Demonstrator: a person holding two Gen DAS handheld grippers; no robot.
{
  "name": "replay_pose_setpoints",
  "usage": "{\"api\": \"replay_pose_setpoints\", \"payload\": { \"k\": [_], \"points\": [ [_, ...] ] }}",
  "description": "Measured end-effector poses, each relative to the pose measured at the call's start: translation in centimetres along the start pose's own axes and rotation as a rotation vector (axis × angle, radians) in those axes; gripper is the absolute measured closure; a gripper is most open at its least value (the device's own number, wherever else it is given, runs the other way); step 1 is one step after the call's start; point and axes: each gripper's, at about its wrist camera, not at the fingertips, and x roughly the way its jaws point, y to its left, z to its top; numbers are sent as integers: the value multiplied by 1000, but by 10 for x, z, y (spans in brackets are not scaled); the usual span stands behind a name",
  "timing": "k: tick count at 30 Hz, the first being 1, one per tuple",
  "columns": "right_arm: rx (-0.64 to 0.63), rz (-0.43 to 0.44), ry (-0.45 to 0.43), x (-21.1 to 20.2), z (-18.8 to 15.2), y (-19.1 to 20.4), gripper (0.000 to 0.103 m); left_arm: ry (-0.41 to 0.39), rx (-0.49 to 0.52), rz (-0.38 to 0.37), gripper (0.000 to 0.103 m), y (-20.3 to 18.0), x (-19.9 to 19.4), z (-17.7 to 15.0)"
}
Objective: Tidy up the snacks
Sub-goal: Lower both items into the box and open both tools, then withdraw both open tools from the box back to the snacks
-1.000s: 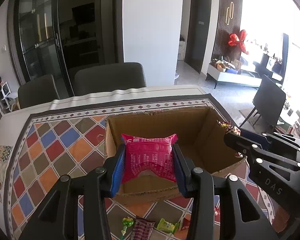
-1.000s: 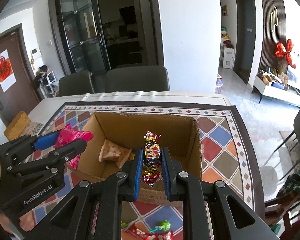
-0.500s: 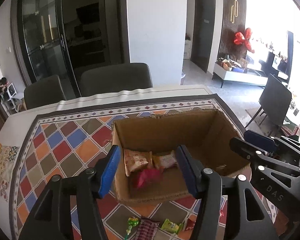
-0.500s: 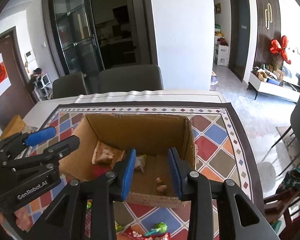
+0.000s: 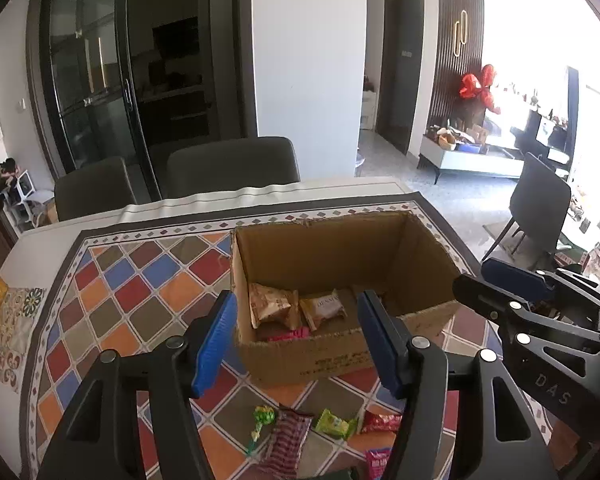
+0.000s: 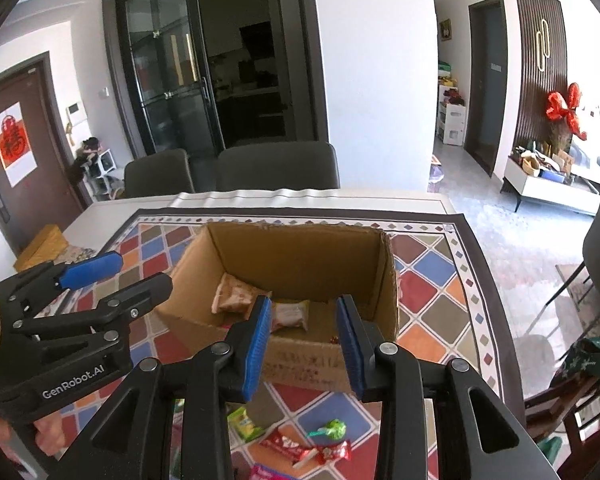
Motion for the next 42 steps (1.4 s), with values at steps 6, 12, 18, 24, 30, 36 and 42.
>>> {"api": "replay_pose_setpoints", "payload": {
  "k": [6, 12, 18, 24, 30, 36, 42],
  "points": [
    [-13, 17, -3, -15, -15, 8, 68, -9, -7, -3, 39, 4, -17, -18],
    [-16, 28, 2, -25, -34, 14, 68, -7, 6, -9, 37, 3, -32, -44],
    [-22, 33, 22, -30, -54, 20, 63, 9, 30, -22, 36, 2, -38, -72],
    [-16, 41, 61, -29, -81, 24, 63, 29, 38, -36, 36, 2, -40, -94],
    [-7, 46, 120, -21, -107, 26, 63, 47, 98, -53, 35, -1, -39, -114],
    [4, 48, 182, -9, -131, 28, 63, 85, 181, -89, 34, -7, -30, -138],
    [12, 40, 229, 2, -152, 32, 63, 110, 212, -131, 34, -7, -19, -158]
  ]
}}
